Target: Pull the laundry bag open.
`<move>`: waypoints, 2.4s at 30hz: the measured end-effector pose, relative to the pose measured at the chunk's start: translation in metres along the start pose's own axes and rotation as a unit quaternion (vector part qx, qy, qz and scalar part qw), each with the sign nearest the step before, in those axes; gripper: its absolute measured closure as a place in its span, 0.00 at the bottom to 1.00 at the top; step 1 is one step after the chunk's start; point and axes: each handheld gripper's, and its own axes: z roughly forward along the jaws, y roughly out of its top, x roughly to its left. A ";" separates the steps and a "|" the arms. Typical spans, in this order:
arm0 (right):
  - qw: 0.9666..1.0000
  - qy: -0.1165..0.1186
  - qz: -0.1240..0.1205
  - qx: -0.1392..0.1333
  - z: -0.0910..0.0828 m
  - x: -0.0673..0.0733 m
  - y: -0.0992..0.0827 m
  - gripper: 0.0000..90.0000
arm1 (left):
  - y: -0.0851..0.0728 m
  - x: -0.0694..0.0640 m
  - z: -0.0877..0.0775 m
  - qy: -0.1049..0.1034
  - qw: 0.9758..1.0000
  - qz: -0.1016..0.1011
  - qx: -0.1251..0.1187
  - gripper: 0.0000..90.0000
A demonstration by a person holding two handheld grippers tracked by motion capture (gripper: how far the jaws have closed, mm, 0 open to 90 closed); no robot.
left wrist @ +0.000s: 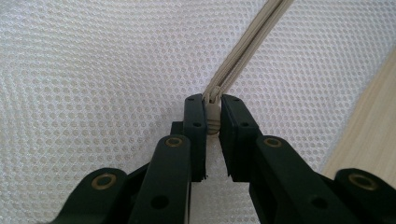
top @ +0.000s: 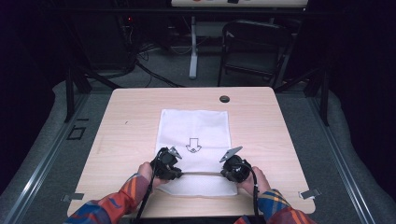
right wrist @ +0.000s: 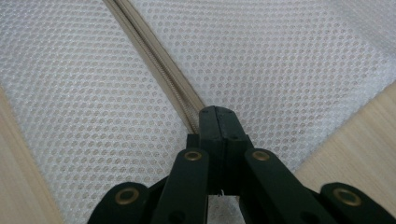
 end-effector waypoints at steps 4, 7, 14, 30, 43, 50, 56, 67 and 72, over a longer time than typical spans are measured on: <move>1.000 0.000 0.003 0.002 0.000 0.000 0.000 1.00 | -0.002 0.003 -0.003 -0.002 1.000 -0.005 -0.001 0.90; 1.000 -0.001 0.006 -0.001 0.000 -0.001 -0.001 1.00 | -0.004 0.005 -0.005 0.000 1.000 -0.009 -0.004 0.90; 1.000 0.000 0.005 0.002 -0.001 -0.001 0.000 1.00 | -0.009 0.009 -0.009 0.001 1.000 -0.017 -0.004 0.90; 1.000 -0.002 0.005 0.002 -0.001 -0.002 -0.001 1.00 | -0.016 0.015 -0.018 0.008 1.000 -0.027 -0.009 0.90; 1.000 -0.003 0.003 0.005 -0.001 -0.002 0.000 1.00 | -0.023 0.021 -0.025 0.014 0.999 -0.038 -0.014 0.90; 1.000 -0.004 0.004 0.005 -0.001 -0.002 0.000 1.00 | -0.027 0.023 -0.030 0.018 0.999 -0.042 -0.018 0.90; 1.000 -0.004 0.004 0.005 -0.001 -0.002 0.000 1.00 | -0.031 0.026 -0.033 0.019 0.999 -0.048 -0.017 0.90; 1.000 -0.004 0.004 0.005 -0.001 -0.002 0.000 1.00 | -0.041 0.032 -0.040 0.024 0.998 -0.063 -0.019 0.89; 1.000 -0.011 0.002 0.007 -0.001 -0.002 0.000 1.00 | -0.048 0.038 -0.047 0.056 0.995 -0.076 -0.022 1.00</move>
